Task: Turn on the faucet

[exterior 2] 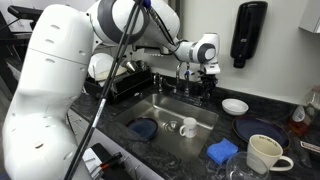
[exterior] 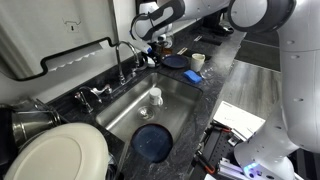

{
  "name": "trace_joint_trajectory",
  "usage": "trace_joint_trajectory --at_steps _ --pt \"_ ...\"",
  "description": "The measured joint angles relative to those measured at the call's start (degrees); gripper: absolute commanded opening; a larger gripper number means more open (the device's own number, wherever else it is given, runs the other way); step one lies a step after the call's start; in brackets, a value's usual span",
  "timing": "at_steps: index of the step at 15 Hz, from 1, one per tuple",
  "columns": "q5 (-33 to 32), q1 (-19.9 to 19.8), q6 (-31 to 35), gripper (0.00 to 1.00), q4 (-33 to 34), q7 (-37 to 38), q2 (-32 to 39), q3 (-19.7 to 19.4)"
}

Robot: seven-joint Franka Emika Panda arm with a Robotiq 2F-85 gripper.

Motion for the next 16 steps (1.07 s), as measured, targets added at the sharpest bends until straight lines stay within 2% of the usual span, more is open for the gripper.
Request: trace_joint_trajectory --at_steps 3,6,16 --pt "-0.18 -0.49 -6.6 1.0 0.8 -1.06 -0.02 0.02" --pt "0.42 -1.22 -10.9 1.0 0.85 -5.63 -0.06 0.81" --pt "0.04 -1.18 -9.75 1.0 0.8 -6.35 -1.41 1.03"
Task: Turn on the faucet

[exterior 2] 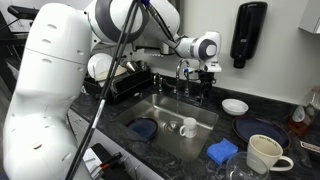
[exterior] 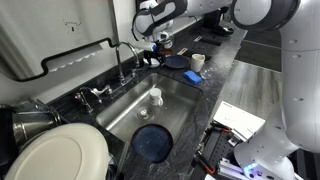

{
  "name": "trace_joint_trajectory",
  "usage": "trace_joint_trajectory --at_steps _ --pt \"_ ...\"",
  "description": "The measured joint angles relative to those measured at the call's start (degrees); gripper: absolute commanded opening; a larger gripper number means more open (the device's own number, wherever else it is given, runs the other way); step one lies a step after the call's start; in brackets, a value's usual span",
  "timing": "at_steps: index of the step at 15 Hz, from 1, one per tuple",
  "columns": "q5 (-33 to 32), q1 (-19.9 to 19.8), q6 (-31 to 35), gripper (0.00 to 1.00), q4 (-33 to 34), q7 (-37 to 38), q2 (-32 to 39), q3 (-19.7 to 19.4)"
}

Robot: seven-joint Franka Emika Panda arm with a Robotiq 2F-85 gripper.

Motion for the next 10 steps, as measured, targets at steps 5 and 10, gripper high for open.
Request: trace_joint_trajectory --at_steps 5,10 --pt "0.0 -0.01 4.27 1.0 -0.59 1.55 -2.0 -0.41" --pt "-0.69 0.32 10.9 1.0 -2.52 1.81 -2.05 -0.4"
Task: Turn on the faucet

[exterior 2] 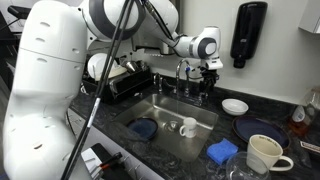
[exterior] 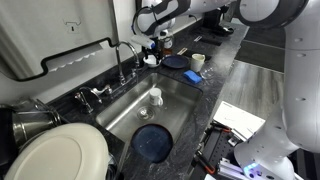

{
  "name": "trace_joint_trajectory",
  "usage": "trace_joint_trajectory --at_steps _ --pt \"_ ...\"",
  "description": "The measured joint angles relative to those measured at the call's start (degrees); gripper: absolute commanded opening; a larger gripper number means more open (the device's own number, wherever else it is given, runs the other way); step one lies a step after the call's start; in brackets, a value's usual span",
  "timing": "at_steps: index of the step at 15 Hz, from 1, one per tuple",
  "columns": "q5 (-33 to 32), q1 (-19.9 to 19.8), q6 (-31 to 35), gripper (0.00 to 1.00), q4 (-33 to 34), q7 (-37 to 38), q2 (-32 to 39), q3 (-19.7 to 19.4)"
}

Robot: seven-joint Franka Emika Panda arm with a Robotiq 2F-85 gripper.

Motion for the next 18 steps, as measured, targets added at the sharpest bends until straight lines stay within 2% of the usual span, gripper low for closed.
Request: trace_joint_trajectory --at_steps 9,13,18 --pt "-1.63 0.78 3.51 1.0 -3.59 0.62 0.67 0.4" --pt "0.29 0.31 2.46 1.0 -3.7 -3.81 0.53 0.97" --pt "4.94 -0.78 -2.29 1.0 -3.76 -11.72 -0.19 2.07"
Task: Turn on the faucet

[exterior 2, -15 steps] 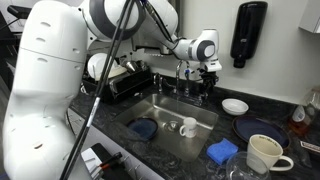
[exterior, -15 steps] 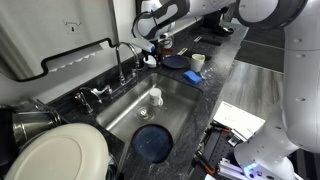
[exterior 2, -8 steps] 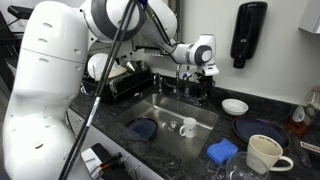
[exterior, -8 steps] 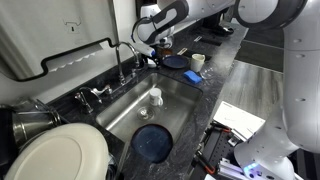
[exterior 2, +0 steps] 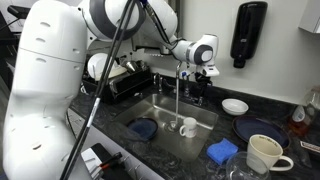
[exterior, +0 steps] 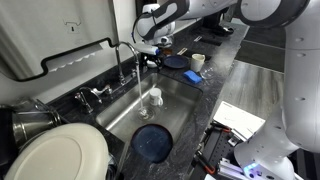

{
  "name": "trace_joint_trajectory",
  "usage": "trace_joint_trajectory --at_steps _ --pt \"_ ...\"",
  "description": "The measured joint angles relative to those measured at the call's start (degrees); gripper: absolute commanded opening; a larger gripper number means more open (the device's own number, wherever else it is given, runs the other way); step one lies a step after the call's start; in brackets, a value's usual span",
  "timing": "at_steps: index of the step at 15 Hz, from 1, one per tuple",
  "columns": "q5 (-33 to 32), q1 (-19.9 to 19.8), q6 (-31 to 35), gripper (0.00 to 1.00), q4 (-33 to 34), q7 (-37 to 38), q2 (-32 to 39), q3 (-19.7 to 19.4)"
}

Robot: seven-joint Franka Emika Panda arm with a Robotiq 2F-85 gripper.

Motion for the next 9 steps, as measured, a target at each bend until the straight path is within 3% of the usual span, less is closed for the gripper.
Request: trace_joint_trajectory --at_steps 9 --pt "-3.15 0.08 0.07 1.0 -0.1 3.85 -1.76 -2.23"
